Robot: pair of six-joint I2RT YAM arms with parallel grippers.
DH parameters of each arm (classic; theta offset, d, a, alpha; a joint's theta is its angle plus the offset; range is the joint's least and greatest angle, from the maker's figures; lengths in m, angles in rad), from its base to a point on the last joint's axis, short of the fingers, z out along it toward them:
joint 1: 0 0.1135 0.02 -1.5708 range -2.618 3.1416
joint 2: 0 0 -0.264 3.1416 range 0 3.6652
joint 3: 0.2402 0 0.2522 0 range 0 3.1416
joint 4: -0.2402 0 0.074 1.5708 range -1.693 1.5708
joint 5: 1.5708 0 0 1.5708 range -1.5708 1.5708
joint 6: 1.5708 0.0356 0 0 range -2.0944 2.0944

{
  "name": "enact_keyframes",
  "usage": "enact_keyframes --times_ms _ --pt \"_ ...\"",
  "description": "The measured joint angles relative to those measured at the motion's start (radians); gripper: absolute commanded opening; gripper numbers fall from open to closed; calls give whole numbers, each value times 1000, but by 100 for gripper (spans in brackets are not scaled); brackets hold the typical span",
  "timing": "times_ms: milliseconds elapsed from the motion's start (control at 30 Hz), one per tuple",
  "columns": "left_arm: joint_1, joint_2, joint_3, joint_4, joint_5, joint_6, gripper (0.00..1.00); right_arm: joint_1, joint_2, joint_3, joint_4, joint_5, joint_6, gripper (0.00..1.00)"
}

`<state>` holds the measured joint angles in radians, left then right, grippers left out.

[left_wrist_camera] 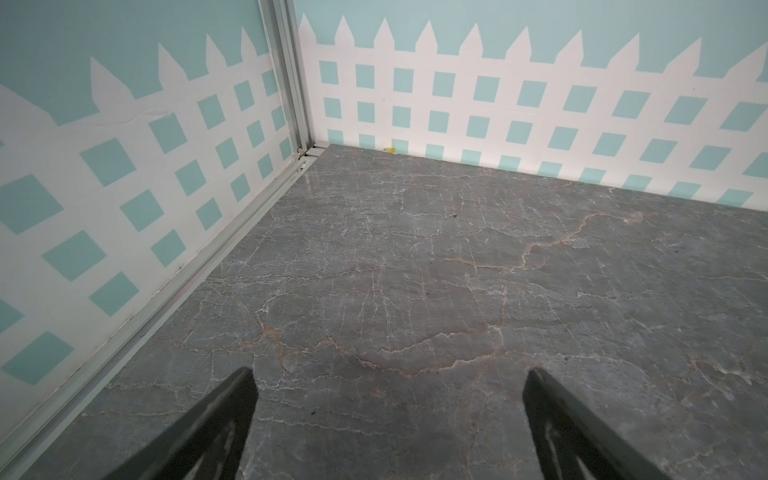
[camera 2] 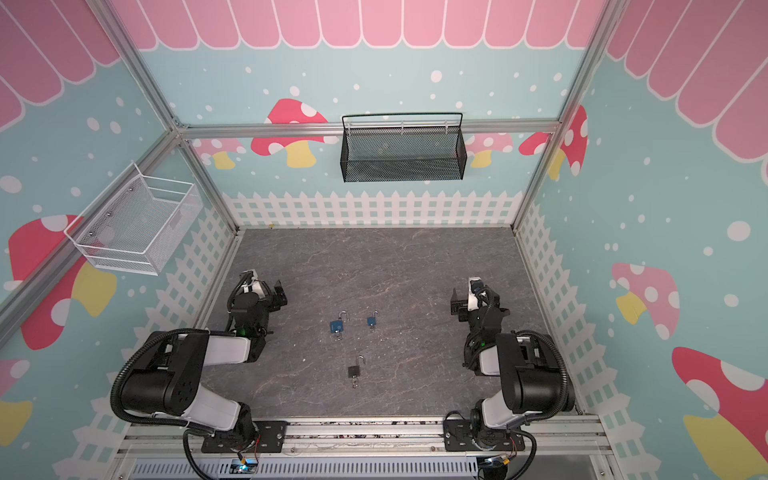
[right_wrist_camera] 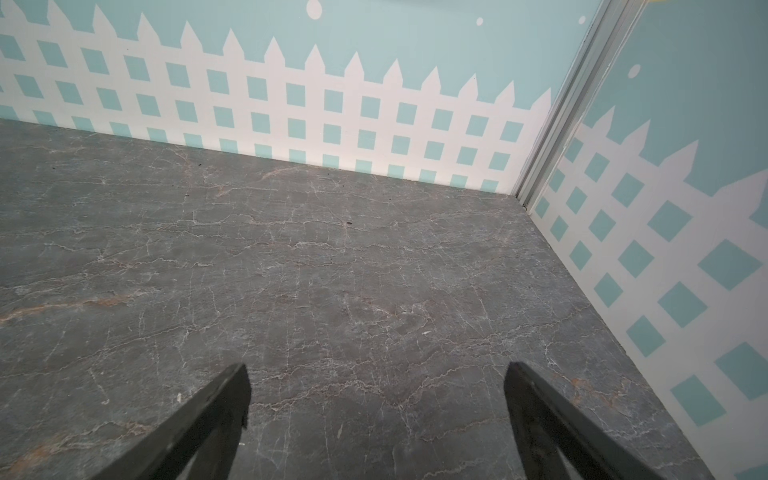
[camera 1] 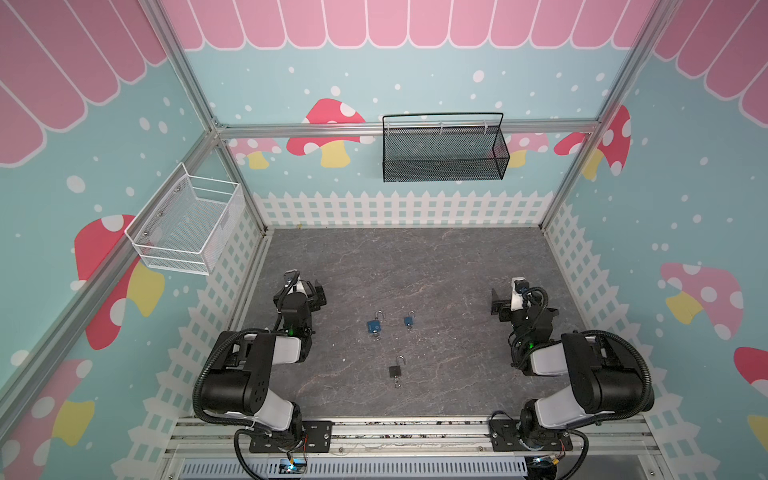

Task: Unlock with the key

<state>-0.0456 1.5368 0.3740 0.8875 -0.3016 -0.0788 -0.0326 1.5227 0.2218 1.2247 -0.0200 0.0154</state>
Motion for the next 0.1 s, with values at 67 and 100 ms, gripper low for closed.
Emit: enact_keyframes --times_ms 67,100 --pt "-3 0 1 0 0 0 100 0 0 0 1 0 0 98" --pt "-3 0 1 0 1 0 100 0 0 0 1 0 0 98"
